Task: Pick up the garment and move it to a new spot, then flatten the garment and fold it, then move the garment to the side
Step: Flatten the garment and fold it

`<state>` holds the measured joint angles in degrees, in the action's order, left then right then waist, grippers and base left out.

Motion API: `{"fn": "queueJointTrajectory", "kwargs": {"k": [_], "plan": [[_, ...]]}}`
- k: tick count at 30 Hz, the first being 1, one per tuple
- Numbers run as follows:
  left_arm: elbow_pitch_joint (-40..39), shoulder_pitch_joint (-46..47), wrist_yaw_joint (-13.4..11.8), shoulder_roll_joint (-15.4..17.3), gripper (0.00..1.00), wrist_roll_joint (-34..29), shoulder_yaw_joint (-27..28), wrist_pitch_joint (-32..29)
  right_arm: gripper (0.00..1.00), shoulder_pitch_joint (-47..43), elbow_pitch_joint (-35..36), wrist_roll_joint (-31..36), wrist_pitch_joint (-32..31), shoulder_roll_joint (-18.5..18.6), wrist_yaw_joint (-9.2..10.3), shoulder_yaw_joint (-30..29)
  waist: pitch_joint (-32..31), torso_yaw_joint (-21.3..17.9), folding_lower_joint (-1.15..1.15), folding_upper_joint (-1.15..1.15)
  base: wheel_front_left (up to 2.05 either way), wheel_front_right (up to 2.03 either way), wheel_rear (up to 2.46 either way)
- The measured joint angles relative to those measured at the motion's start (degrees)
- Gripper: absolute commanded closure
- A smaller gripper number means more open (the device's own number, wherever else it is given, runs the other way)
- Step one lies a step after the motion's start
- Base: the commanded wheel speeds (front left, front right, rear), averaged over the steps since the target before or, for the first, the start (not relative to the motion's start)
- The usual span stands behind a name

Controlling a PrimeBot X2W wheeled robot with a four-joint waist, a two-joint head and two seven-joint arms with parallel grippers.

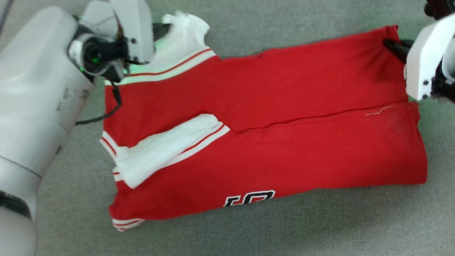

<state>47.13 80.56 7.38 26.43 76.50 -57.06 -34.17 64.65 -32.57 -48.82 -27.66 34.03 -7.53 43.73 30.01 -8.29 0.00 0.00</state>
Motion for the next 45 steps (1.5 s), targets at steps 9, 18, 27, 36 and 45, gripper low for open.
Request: {"fn": "queueJointTrajectory", "kwargs": {"k": [9,18,27,36,45], "plan": [[-15.1,-6.4,0.0,2.0,1.00,5.0,0.0,6.5,1.00,-7.6,3.1,-5.7,5.5,7.1,0.00,2.3,-8.2,3.7,0.00,0.00,0.00,0.00,0.00],[-34.3,-19.9,0.0,11.4,1.00,6.5,-1.7,15.8,1.00,-19.8,10.9,-10.2,10.0,16.4,0.00,1.4,-15.1,8.8,0.00,0.00,0.00,0.00,0.00],[-46.4,-38.0,0.0,19.0,1.00,8.3,-0.8,31.9,1.00,-35.2,18.0,-12.0,16.0,23.0,0.00,-3.6,-18.4,13.0,0.00,0.00,0.00,0.00,0.00],[-44.8,-47.3,0.0,16.0,1.00,10.4,-3.5,37.6,1.00,-43.8,18.1,-11.2,18.9,21.9,0.00,-7.7,-16.4,14.0,0.00,0.00,0.00,0.00,0.00],[-35.1,-48.0,0.0,10.6,1.00,8.5,-5.3,41.8,1.00,-44.1,16.5,-7.9,19.2,17.7,0.00,-9.5,-14.4,13.5,0.00,0.00,0.00,0.00,0.00]]}}
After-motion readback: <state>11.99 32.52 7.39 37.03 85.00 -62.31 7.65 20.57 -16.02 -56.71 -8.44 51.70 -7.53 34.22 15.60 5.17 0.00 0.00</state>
